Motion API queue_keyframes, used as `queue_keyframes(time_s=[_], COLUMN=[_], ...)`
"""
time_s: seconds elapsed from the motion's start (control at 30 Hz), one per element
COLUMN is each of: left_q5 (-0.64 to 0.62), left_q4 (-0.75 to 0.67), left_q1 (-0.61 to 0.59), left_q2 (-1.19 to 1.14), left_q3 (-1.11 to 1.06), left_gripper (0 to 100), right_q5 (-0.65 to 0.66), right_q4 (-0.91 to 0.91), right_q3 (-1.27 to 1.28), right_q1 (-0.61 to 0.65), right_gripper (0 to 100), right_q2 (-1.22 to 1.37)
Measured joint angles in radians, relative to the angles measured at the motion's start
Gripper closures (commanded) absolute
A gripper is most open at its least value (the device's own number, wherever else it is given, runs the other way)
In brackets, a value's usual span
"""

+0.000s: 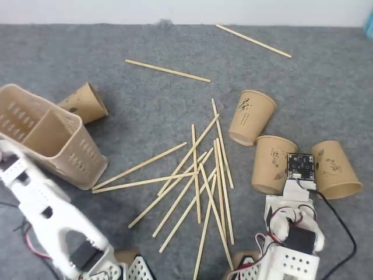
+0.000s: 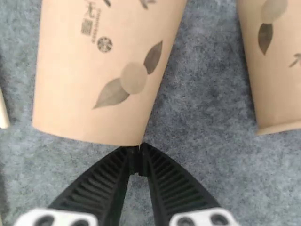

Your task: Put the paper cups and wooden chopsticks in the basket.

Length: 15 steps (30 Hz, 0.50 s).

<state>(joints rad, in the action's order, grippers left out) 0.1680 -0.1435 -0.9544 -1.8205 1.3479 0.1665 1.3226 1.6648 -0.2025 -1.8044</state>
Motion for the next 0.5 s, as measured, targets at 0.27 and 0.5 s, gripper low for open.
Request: queue_keyframes(time_s=[0.27, 0.5], left_q5=[0.000, 0.000], left_q4=[0.000, 0.000], left_q1=[0.002, 0.002], left_q2=[0.000, 0.000], left_q3=[0.000, 0.000], left_gripper=[99, 99], right_q5=[0.000, 0.000], right_q4=[0.000, 0.000], right_q3=[0.000, 0.000], right_q1=[0.000, 0.000], right_gripper=[99.1, 99.1], right_q2=[0.000, 0.000])
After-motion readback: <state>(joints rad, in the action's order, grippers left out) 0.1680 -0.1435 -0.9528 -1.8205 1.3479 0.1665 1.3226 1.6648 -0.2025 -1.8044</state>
